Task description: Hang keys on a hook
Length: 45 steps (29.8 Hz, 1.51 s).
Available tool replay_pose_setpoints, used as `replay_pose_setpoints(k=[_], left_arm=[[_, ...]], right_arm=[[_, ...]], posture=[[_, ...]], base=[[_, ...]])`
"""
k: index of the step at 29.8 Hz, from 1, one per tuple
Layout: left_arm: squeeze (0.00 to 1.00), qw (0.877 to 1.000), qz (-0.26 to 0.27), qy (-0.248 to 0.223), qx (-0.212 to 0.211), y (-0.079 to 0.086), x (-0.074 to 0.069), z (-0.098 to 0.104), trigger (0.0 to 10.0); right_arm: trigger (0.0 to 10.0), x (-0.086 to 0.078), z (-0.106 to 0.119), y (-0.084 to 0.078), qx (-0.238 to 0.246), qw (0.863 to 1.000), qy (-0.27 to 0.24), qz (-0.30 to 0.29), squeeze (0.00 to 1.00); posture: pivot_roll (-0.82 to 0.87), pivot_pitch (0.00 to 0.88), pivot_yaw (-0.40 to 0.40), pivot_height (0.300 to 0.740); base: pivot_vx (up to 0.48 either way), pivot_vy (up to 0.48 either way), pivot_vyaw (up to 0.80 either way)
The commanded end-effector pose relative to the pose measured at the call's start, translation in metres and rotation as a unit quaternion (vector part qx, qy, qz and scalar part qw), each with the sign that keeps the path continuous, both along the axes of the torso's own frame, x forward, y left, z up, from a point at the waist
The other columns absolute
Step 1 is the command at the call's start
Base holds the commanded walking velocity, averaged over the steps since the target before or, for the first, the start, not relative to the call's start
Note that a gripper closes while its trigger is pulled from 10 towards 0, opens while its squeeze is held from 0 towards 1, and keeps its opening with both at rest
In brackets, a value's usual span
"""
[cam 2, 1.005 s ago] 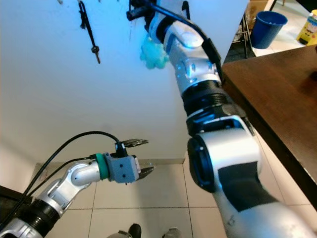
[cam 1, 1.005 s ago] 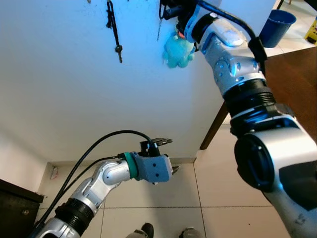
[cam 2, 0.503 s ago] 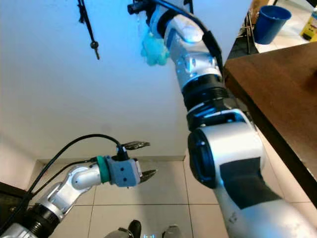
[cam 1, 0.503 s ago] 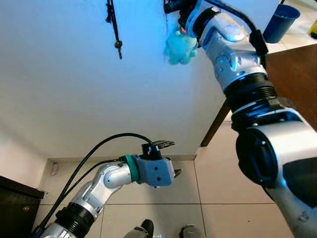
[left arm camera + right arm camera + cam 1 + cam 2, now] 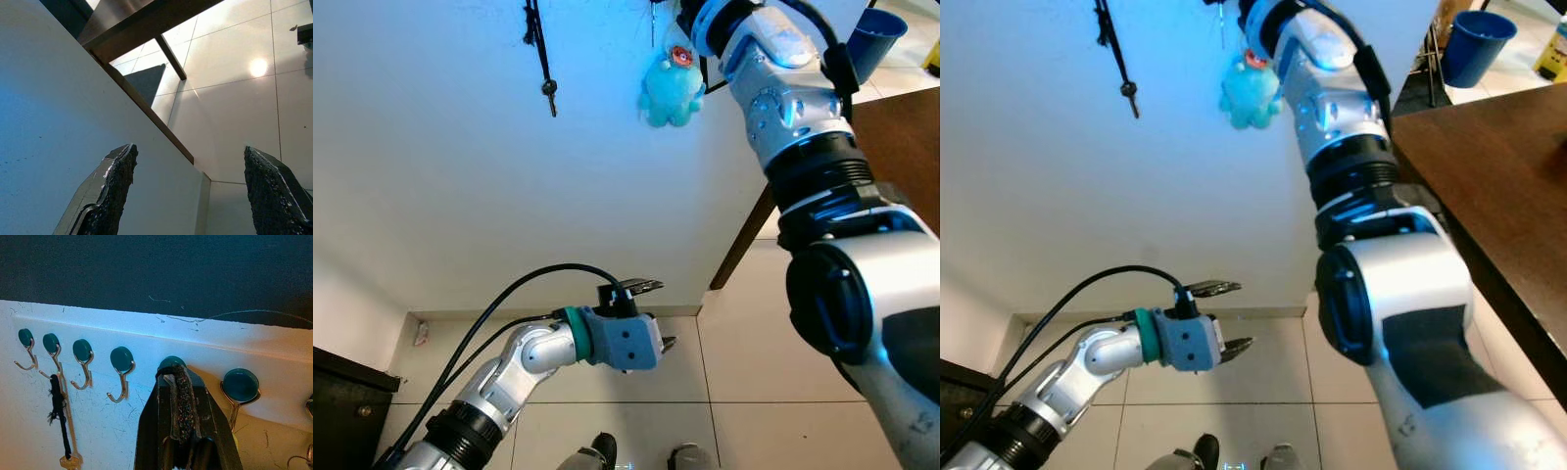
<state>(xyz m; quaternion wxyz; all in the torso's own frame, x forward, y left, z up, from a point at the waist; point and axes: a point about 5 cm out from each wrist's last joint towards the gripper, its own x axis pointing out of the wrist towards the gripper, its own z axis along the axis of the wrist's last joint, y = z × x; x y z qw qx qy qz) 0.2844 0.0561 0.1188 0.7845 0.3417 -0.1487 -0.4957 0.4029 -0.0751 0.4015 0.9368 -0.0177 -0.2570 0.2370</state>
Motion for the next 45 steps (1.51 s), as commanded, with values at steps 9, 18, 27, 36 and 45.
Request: replay_pose_setpoints(k=[9, 18, 27, 36, 45], left_arm=[[1.00, 1.000, -0.011, 0.013, 0.017, -0.002, -0.006, -0.008, 10.0], [1.00, 1.000, -0.012, 0.013, 0.020, -0.002, -0.006, -0.008, 10.0], [1.00, 1.000, -0.011, 0.013, 0.020, -0.001, -0.005, -0.008, 10.0], [1.00, 1.000, -0.010, 0.011, 0.020, -0.001, -0.004, -0.008, 10.0], [1.00, 1.000, -0.009, 0.009, 0.020, -0.001, -0.003, -0.007, 10.0]], right_arm=[[0.0, 0.005, -0.011, -0.004, 0.011, 0.999, 0.039, -0.013, 0.00], [0.0, 0.013, -0.030, -0.014, 0.039, 0.994, 0.095, -0.034, 0.00], [0.0, 0.014, -0.039, -0.014, 0.045, 0.992, 0.117, -0.027, 0.00], [0.0, 0.012, -0.041, -0.009, 0.042, 0.992, 0.119, -0.009, 0.00], [0.0, 0.009, -0.045, -0.001, -0.012, 0.994, 0.109, 0.016, 0.00]], posture=[[-0.05, 0.180, 0.073, 0.740], [-0.05, 0.182, 0.078, 0.740], [-0.06, 0.180, 0.080, 0.740], [-0.05, 0.175, 0.080, 0.740], [-0.06, 0.171, 0.085, 0.740]], base=[[0.000, 0.000, 0.00], [0.000, 0.000, 0.00], [0.000, 0.000, 0.00], [0.000, 0.000, 0.00], [0.000, 0.000, 0.00]])
